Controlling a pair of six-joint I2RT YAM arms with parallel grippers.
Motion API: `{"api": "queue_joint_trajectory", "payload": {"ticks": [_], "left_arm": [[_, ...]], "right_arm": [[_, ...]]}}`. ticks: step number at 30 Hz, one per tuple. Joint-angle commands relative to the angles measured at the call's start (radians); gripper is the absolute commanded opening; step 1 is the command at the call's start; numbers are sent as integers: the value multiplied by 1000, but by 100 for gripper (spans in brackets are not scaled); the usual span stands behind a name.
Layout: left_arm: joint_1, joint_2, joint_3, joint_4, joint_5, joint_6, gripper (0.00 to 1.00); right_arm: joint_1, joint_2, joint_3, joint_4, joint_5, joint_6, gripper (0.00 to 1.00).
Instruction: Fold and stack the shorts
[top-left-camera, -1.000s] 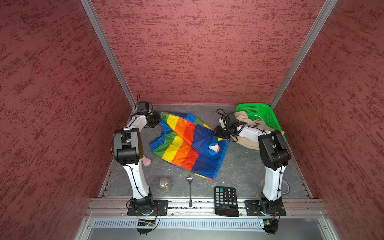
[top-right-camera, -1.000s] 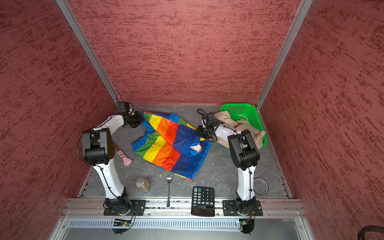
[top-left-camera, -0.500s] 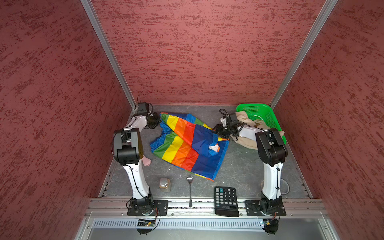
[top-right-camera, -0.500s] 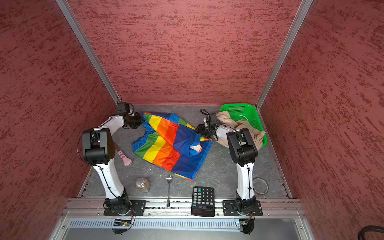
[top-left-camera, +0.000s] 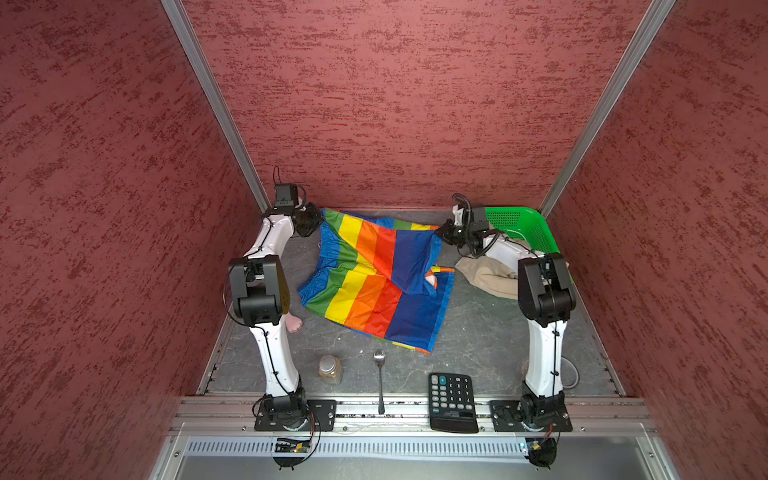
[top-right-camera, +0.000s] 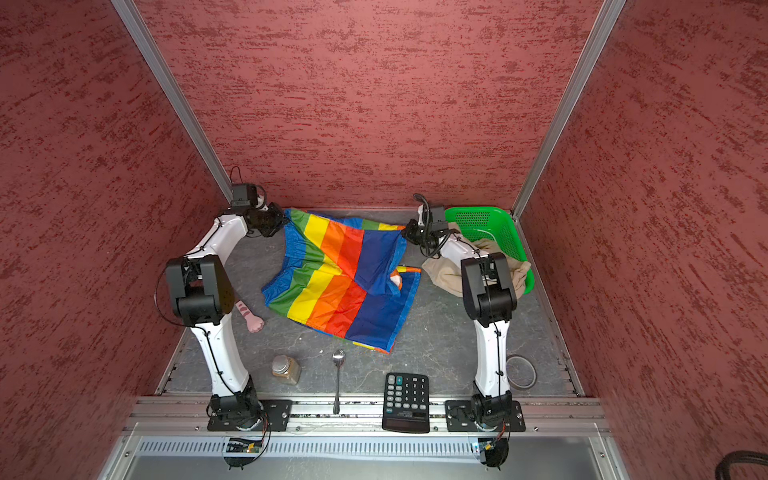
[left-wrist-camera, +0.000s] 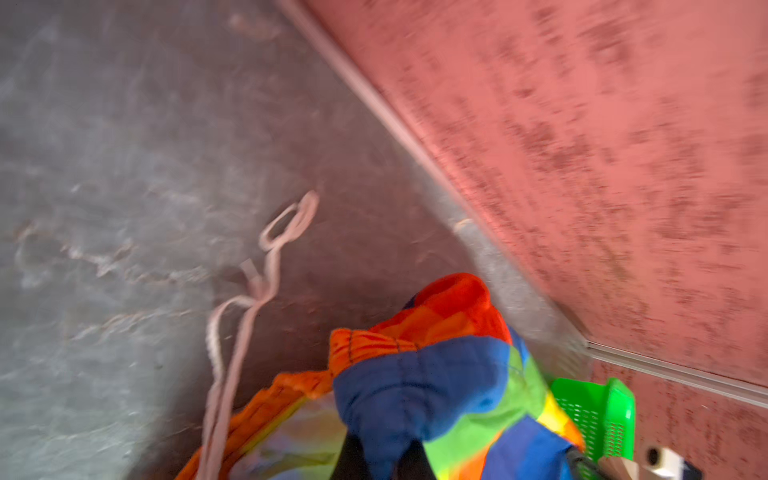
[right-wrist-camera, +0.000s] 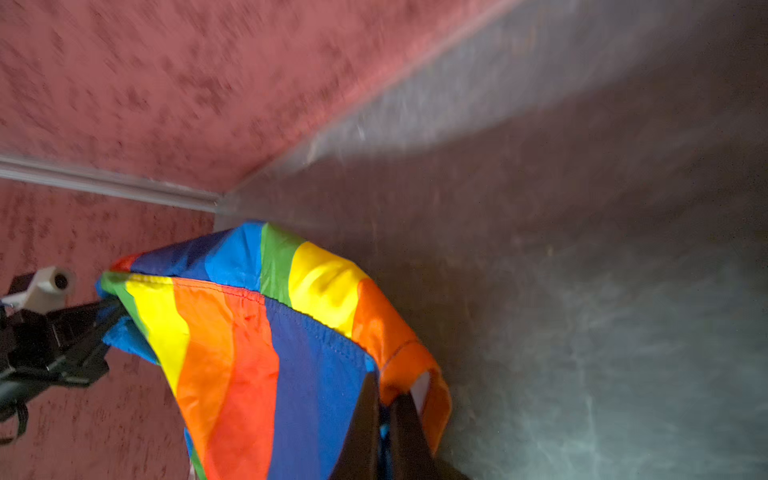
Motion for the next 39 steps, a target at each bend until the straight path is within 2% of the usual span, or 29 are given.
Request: {"api": "queue_joint_trajectory", "payload": {"ticks": [1, 6, 12, 18, 22, 27, 32, 39], "left_arm": [[-11, 18, 63, -54, 22, 14, 0], [-30, -51, 43, -56, 32, 16, 0], [-58, -178, -78, -34, 29, 11, 0], [-64, -217, -112, -47, 18, 12, 0], [-58, -194, -67, -69, 12, 17, 0], [-53, -95, 39, -98, 8, 28, 0], [-52, 62, 174, -99, -2, 22, 0], [-49, 298, 400, -117, -5, -8, 0]], "right_arm": [[-30, -113, 89, -22, 105, -42, 0], [-34, -241, 116, -12, 152, -72, 0], [-34, -412, 66, 20, 209, -106, 0], [-33, -462, 13, 6, 216, -99, 0], [-34, -459, -20, 26, 230, -98, 0], [-35, -348, 51, 11, 252, -123, 0], [-35, -140, 194, 24, 253, -139, 0], [-36, 250, 615, -75, 227, -167, 0]]}}
